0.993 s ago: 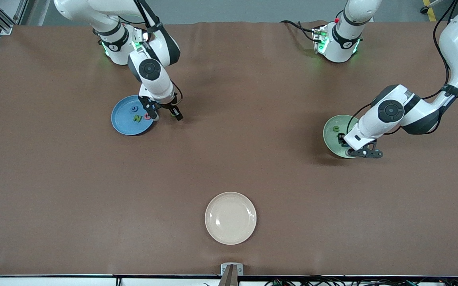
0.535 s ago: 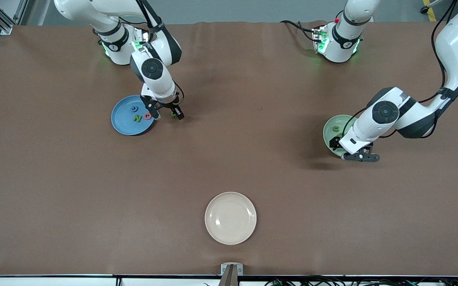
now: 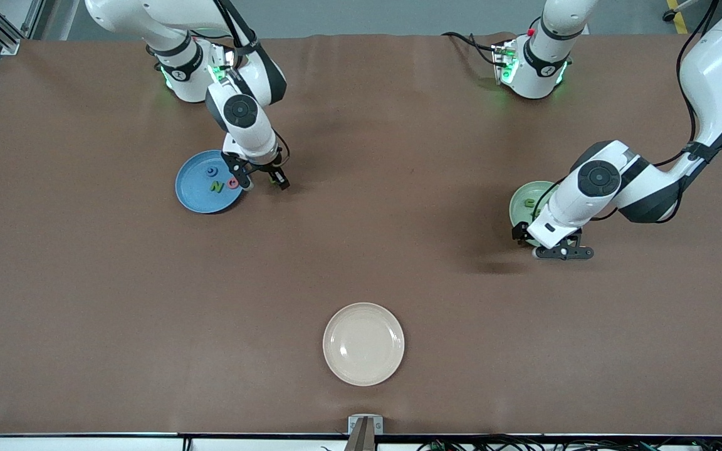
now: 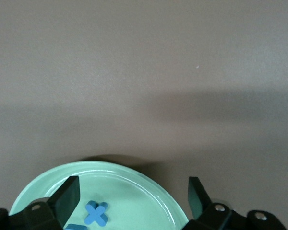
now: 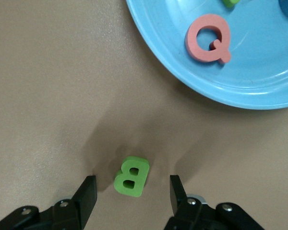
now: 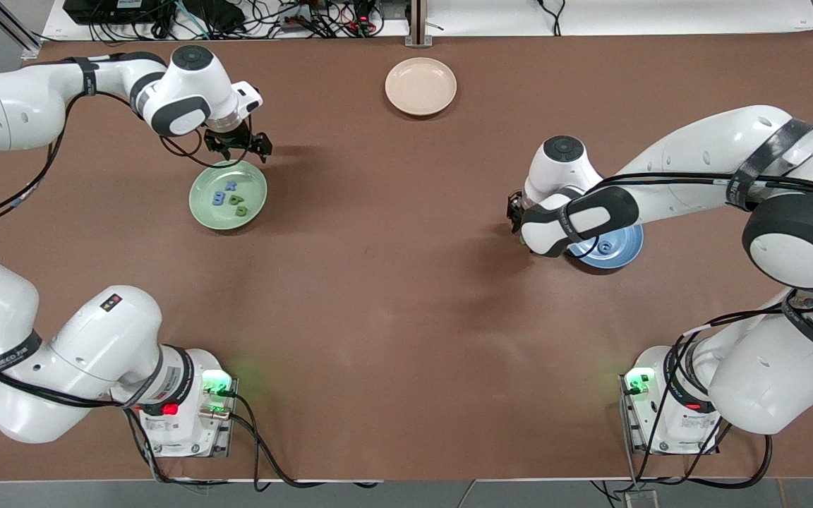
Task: Sort uppercase to blue plate, lowercase to green plate
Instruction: 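Grasp the green B with the right gripper while the left gripper withdraws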
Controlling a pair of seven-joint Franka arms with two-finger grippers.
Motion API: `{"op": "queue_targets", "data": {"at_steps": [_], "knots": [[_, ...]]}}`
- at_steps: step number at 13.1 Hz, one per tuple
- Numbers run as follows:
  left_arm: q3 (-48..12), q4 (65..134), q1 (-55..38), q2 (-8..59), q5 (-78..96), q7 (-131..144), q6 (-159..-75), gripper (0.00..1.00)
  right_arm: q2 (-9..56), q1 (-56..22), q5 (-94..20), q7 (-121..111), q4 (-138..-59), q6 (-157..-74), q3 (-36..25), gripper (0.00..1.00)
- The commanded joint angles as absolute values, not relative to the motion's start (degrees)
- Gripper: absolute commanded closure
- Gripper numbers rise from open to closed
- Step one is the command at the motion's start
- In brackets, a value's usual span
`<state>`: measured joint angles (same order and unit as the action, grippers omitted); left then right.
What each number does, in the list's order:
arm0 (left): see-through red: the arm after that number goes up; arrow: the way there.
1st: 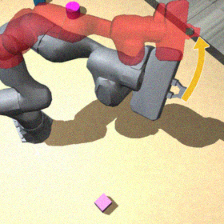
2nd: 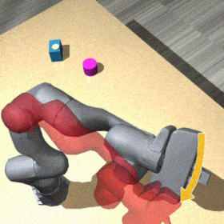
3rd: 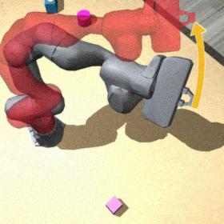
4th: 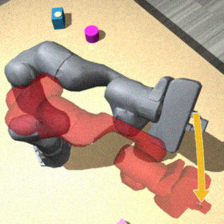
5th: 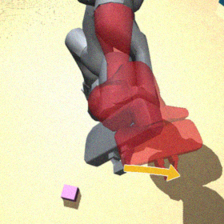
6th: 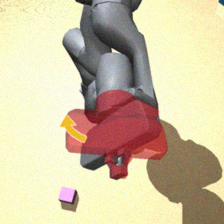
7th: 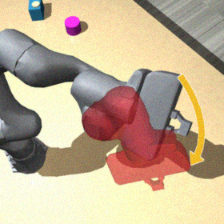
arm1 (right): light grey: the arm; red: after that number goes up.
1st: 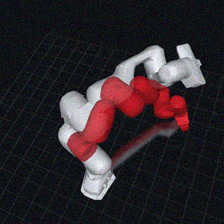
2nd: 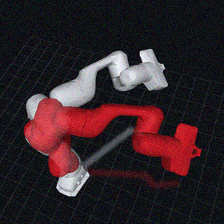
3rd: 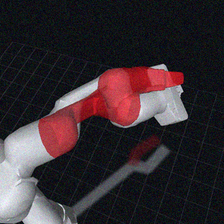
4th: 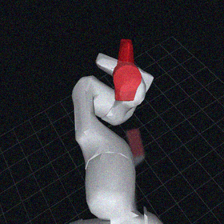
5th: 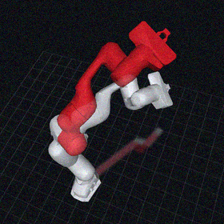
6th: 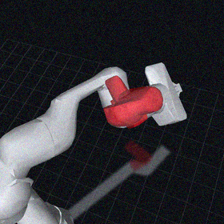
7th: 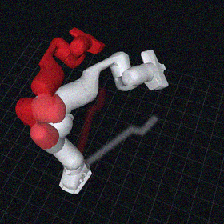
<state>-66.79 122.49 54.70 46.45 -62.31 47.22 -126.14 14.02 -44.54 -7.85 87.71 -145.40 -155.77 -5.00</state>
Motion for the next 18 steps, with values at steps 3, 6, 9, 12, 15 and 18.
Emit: {"op": "queue_targets", "data": {"at_steps": [3,6,9,12,15,18], "knots": [[-66.4,120.2,54.0,47.2,-61.4,47.1,-126.4,0.01,13.3,-45.3,-7.0,88.9,-147.0,-156.9,-5.8,0.32],[-66.7,118.4,53.4,45.4,-55.4,46.3,-126.4,0.01,13.3,-45.1,-6.7,88.9,-147.3,-156.9,-5.9,0.39],[-66.4,116.9,52.7,41.3,-45.7,38.2,-126.4,0.01,13.0,-44.9,-6.6,88.9,-147.3,-156.9,-6.1,0.43],[-59.5,115.5,46.9,32.6,-31.4,28.0,-126.6,0.01,13.0,-44.7,-6.6,88.9,-147.3,-156.9,-6.1,0.64],[-53.3,114.7,41.8,26.1,-17.1,16.6,-126.6,0.01,12.7,-44.1,-6.6,88.9,-147.0,-156.4,-6.4,0.99],[-45.9,114.6,37.2,20.0,-7.2,7.6,-126.1,0.01,10.7,-43.9,-6.6,88.7,-146.1,-153.4,-6.9,1.00]]}}
